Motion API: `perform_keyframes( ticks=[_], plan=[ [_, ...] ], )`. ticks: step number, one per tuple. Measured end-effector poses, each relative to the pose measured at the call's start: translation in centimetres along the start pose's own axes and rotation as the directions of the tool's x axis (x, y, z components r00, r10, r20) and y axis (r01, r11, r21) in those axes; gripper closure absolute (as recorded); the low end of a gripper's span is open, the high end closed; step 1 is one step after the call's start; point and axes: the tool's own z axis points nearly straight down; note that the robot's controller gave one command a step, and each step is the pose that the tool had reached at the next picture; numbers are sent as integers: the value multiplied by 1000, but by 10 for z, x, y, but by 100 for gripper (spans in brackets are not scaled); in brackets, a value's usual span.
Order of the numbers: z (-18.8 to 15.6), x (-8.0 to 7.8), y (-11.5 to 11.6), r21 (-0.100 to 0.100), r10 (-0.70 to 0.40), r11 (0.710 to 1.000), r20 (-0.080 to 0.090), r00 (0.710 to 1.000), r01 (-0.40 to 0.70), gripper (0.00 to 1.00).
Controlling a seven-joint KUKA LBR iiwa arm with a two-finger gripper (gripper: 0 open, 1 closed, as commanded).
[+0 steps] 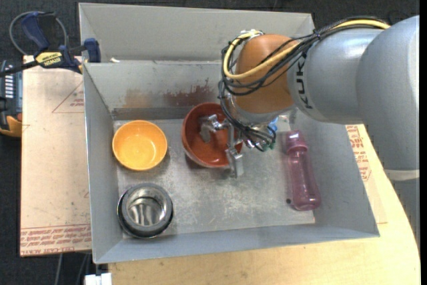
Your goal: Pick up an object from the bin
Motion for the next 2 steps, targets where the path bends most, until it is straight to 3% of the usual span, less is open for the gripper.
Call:
perform_keyframes(
  ticks=[1, 2],
  plan=[
    [1, -23, 18, -4, 84, 996, 7, 996, -84, 100],
    [1, -23, 18, -4, 84, 996, 7, 996, -84, 100]
  ],
)
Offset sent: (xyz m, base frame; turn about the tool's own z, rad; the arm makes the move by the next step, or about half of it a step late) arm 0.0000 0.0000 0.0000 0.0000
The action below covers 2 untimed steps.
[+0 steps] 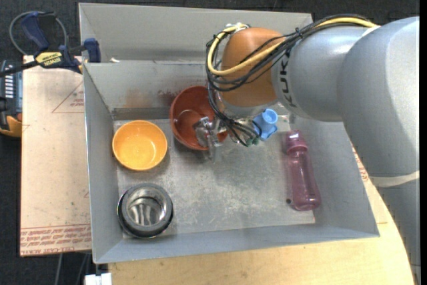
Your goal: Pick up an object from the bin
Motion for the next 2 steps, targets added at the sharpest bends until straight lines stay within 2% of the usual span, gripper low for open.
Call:
perform_keyframes(
  ticks=[1, 2],
  plan=[
    [-31, 4, -3, -2, 7, 1000, -4, 1000, -7, 100],
    [-34, 1, 0, -3, 0, 1000, -12, 1000, 0, 100]
  ],
)
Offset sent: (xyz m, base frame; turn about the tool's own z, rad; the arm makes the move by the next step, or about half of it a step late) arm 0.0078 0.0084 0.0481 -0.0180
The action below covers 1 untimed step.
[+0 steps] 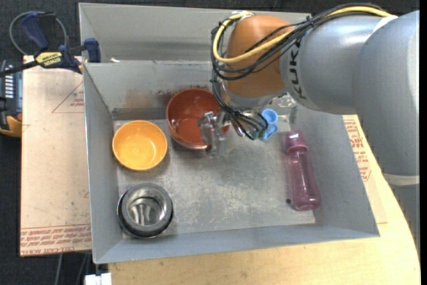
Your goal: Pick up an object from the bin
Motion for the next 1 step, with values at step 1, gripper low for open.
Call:
perform_keyframes(
  ticks=[1],
  plan=[
    [-35, -9, -17, 0, 3, 1000, 2, 1000, -3, 100]
  ],
)
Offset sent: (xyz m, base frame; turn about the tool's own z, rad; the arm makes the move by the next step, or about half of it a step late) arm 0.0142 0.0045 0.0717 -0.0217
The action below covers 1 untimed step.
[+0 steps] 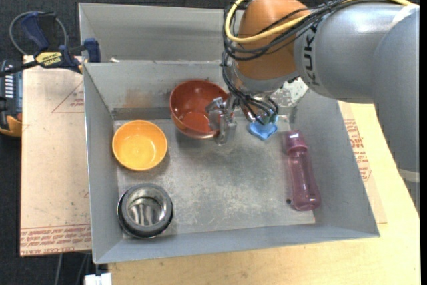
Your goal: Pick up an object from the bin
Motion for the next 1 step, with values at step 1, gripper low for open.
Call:
perform_keyframes(
  ticks=[1],
  plan=[
    [-37, -7, 18, -4, -26, 1000, -3, 1000, 26, 100]
  ],
)
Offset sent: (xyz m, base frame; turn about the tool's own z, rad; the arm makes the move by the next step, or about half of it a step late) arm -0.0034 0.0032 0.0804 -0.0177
